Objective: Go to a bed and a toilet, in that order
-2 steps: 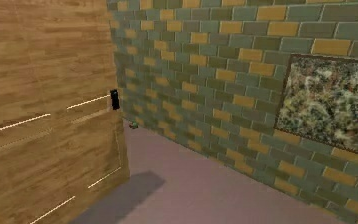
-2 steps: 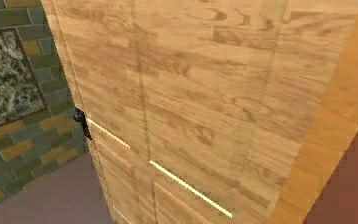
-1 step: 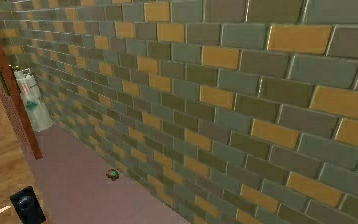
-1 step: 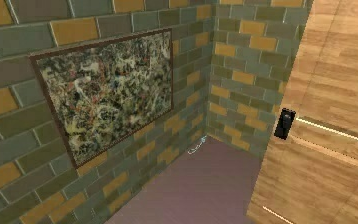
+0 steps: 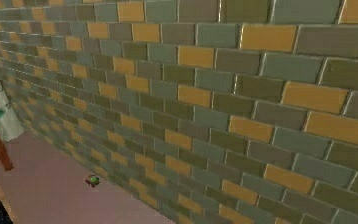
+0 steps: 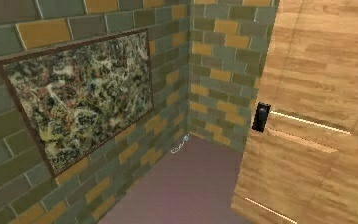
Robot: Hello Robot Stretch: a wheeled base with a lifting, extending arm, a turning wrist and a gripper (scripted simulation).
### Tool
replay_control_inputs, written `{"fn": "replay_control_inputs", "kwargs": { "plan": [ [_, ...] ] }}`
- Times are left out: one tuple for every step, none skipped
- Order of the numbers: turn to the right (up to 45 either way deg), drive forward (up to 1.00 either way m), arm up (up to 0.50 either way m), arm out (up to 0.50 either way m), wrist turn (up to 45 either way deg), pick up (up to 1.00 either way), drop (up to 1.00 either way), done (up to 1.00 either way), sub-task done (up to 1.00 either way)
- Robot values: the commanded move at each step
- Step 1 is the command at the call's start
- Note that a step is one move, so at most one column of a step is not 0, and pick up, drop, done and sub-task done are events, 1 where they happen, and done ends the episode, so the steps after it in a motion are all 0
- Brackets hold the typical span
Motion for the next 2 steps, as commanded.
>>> {"fn": "replay_control_inputs", "kwargs": {
  "plan": [
    [0.0,0.50,0.00,0.00,0.0,0.00,0.00,0.00,0.00],
    [-45.0,0.00,0.00,0.00,0.0,0.00,0.00,0.00,0.00]
  ]
}}
